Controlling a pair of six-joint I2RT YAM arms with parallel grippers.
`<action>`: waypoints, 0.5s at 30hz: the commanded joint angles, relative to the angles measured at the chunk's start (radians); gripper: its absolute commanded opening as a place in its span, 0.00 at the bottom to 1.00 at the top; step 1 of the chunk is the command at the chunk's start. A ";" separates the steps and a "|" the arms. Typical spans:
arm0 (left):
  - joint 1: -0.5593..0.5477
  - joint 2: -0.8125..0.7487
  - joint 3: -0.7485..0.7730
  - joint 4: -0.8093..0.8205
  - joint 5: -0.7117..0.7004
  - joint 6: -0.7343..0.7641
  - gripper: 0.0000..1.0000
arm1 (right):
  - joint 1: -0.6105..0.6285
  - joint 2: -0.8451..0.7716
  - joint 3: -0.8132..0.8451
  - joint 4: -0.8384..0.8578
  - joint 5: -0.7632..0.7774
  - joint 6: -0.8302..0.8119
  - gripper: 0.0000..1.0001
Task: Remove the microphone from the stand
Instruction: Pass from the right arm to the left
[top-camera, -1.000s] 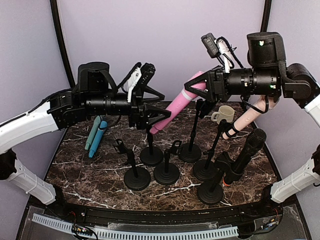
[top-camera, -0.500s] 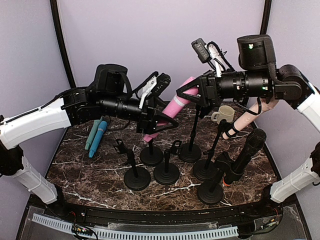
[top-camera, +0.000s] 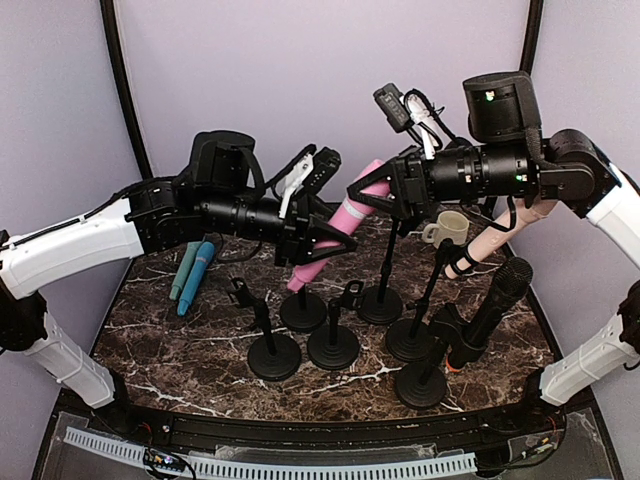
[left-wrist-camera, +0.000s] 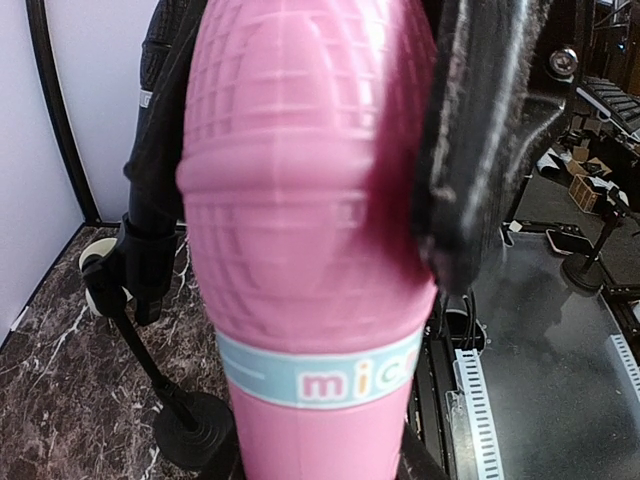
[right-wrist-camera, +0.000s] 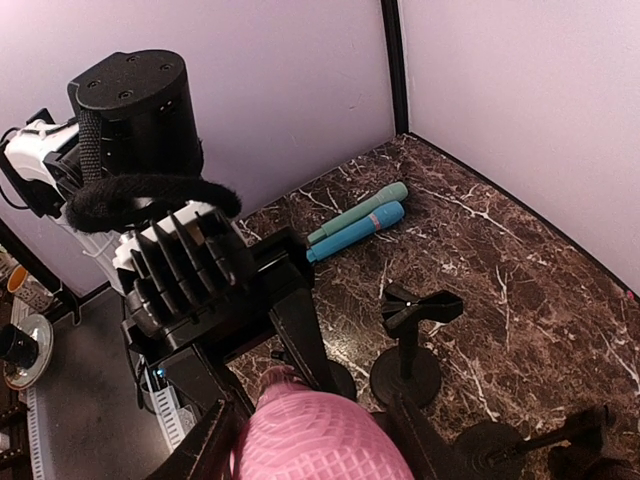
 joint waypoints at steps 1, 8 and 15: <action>-0.005 -0.034 -0.011 0.025 0.002 -0.019 0.21 | -0.004 0.001 0.006 0.040 0.023 -0.005 0.00; -0.004 -0.040 -0.022 0.004 -0.078 -0.067 0.08 | -0.004 -0.036 -0.014 0.095 0.027 -0.014 0.42; 0.048 -0.068 -0.024 -0.063 -0.173 -0.126 0.00 | -0.005 -0.085 -0.026 0.187 0.048 -0.049 0.76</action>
